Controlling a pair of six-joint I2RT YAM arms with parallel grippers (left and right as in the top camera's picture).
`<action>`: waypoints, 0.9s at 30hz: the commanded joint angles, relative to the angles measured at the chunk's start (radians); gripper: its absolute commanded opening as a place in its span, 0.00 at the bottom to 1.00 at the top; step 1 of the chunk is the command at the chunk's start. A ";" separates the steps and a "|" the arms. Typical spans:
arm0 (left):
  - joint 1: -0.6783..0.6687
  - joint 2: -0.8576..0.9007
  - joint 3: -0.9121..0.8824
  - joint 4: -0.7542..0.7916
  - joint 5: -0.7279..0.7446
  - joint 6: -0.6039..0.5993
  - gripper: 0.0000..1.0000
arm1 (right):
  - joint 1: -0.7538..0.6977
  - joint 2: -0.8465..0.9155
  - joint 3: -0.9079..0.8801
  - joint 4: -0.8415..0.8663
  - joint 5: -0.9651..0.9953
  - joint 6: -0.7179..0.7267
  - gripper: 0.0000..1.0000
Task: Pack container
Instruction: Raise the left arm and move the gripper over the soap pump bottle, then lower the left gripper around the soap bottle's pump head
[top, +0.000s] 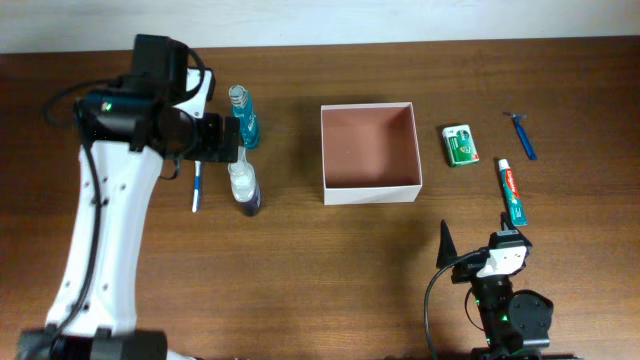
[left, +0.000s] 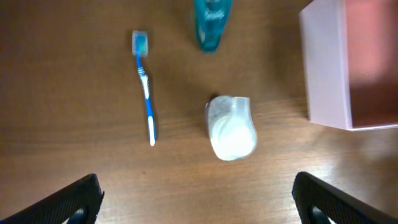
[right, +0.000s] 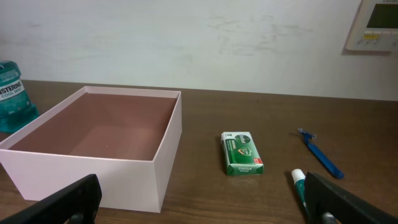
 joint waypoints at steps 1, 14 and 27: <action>-0.011 0.069 0.013 -0.002 -0.008 -0.068 1.00 | 0.010 -0.010 -0.005 -0.005 0.008 0.000 0.99; -0.048 0.151 0.013 0.047 -0.008 -0.118 1.00 | 0.010 -0.010 -0.005 -0.005 0.008 0.000 0.99; -0.051 0.225 0.013 -0.024 0.021 -0.122 1.00 | 0.010 -0.010 -0.005 -0.005 0.008 0.000 0.99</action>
